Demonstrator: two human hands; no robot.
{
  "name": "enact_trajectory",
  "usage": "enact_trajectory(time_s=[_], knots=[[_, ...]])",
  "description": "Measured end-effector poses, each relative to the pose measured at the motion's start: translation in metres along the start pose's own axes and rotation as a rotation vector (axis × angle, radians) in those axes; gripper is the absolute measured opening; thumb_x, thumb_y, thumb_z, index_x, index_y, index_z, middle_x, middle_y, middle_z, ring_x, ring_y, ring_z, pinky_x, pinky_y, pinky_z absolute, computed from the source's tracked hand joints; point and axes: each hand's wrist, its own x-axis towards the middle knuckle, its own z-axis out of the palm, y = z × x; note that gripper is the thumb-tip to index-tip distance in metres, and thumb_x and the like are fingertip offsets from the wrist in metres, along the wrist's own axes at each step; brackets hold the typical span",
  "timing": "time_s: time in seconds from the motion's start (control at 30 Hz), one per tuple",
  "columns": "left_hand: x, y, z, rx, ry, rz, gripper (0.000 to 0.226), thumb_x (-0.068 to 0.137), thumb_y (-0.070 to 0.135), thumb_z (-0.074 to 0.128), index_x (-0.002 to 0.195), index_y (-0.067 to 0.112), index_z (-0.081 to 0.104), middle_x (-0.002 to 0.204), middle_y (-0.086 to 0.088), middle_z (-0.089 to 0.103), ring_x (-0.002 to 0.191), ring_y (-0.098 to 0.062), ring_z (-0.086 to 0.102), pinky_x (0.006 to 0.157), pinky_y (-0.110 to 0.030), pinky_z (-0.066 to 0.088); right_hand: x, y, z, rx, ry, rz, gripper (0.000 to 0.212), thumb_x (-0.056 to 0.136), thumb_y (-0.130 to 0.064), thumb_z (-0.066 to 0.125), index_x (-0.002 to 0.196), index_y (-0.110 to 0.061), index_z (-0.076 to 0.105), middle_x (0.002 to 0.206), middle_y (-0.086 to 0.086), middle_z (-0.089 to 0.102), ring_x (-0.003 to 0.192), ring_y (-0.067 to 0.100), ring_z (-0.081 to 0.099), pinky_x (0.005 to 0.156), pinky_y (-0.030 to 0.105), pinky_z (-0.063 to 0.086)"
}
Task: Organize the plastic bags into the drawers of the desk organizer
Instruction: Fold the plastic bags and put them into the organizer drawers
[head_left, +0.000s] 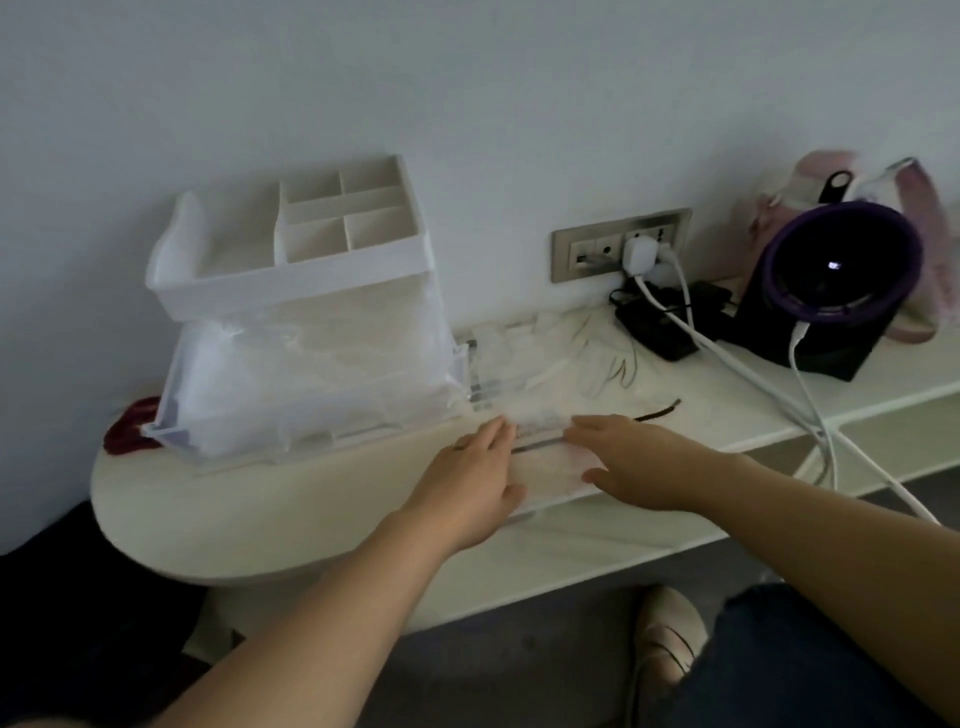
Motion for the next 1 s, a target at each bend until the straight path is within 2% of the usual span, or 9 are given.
enact_trajectory(time_s=[0.1, 0.3, 0.53, 0.6, 0.67, 0.77, 0.87, 0.93, 1.0], knots=[[0.004, -0.001, 0.002, -0.03, 0.031, -0.012, 0.077, 0.094, 0.04, 0.048, 0.151, 0.016, 0.002, 0.159, 0.003, 0.003, 0.14, -0.022, 0.024, 0.111, -0.033, 0.025, 0.005, -0.001, -0.001, -0.098, 0.067, -0.013, 0.06, 0.097, -0.037, 0.046, 0.149, -0.021, 0.02, 0.158, 0.001, 0.014, 0.139, 0.024, 0.026, 0.11, 0.037, 0.028], [0.007, -0.002, 0.003, -0.053, 0.05, -0.019, 0.079, 0.091, 0.042, 0.05, 0.151, 0.017, 0.006, 0.157, 0.003, 0.011, 0.136, -0.023, 0.032, 0.106, -0.033, 0.031, 0.006, -0.005, -0.008, -0.02, 0.144, 0.009, 0.026, 0.097, -0.027, 0.046, 0.115, -0.028, 0.065, 0.122, -0.006, 0.058, 0.108, 0.021, 0.055, 0.092, 0.035, 0.046], [0.006, -0.001, 0.0, -0.055, 0.026, -0.021, 0.078, 0.091, 0.041, 0.051, 0.151, 0.017, 0.007, 0.156, 0.001, 0.014, 0.135, -0.024, 0.033, 0.106, -0.033, 0.031, -0.001, -0.004, -0.011, 0.087, 0.188, -0.025, 0.016, 0.093, -0.033, 0.052, 0.095, -0.024, 0.065, 0.098, -0.012, 0.061, 0.094, 0.011, 0.057, 0.079, 0.025, 0.047], [0.006, -0.001, -0.003, -0.046, 0.02, -0.022, 0.076, 0.09, 0.039, 0.052, 0.15, 0.017, 0.01, 0.155, -0.001, 0.018, 0.132, -0.026, 0.037, 0.104, -0.034, 0.033, -0.006, -0.004, -0.024, 0.333, 0.16, -0.035, 0.013, 0.088, -0.035, 0.06, 0.08, -0.025, 0.064, 0.078, -0.018, 0.062, 0.08, 0.001, 0.059, 0.067, 0.013, 0.044], [0.004, 0.001, -0.007, -0.064, 0.021, -0.024, 0.074, 0.089, 0.04, 0.054, 0.148, 0.017, 0.016, 0.152, -0.001, 0.022, 0.128, -0.027, 0.041, 0.1, -0.034, 0.035, -0.015, -0.006, -0.043, 0.75, 0.152, -0.008, 0.015, 0.088, -0.028, 0.062, 0.075, -0.022, 0.065, 0.072, -0.011, 0.068, 0.068, 0.001, 0.062, 0.061, 0.01, 0.045], [-0.001, 0.003, -0.014, -0.192, 0.043, -0.028, 0.068, 0.088, 0.038, 0.057, 0.145, 0.021, 0.024, 0.152, 0.002, 0.022, 0.133, -0.021, 0.036, 0.103, -0.03, 0.032, -0.027, -0.01, -0.069, 1.553, 0.192, 0.118, 0.015, 0.092, -0.019, 0.054, 0.09, -0.006, 0.063, 0.079, -0.002, 0.073, 0.063, 0.009, 0.065, 0.061, 0.021, 0.054], [-0.017, 0.002, -0.028, -0.303, 0.003, -0.02, 0.075, 0.089, 0.043, 0.058, 0.149, 0.029, 0.015, 0.157, 0.007, 0.01, 0.142, -0.012, 0.021, 0.112, -0.028, 0.024, -0.038, -0.02, -0.093, 2.126, 0.225, 0.161, 0.023, 0.093, -0.022, 0.051, 0.1, -0.003, 0.061, 0.069, 0.003, 0.069, 0.057, 0.01, 0.065, 0.057, 0.02, 0.055], [-0.031, 0.002, -0.042, -0.336, -0.035, 0.007, 0.078, 0.088, 0.048, 0.057, 0.149, 0.034, 0.011, 0.157, 0.012, 0.011, 0.141, -0.007, 0.021, 0.109, -0.023, 0.024, -0.043, -0.03, -0.106, 2.328, 0.304, 0.111, 0.028, 0.093, -0.022, 0.05, 0.113, -0.003, 0.056, 0.071, 0.006, 0.07, 0.062, 0.014, 0.068, 0.06, 0.024, 0.057], [-0.05, 0.001, -0.063, -0.412, -0.013, 0.048, 0.069, 0.087, 0.05, 0.058, 0.145, 0.039, 0.022, 0.151, 0.015, 0.027, 0.134, 0.002, 0.031, 0.102, -0.017, 0.026, -0.041, -0.044, -0.118, 2.358, 0.388, 0.053, 0.03, 0.095, -0.021, 0.049, 0.12, -0.006, 0.053, 0.079, 0.007, 0.071, 0.069, 0.017, 0.071, 0.068, 0.028, 0.059]])
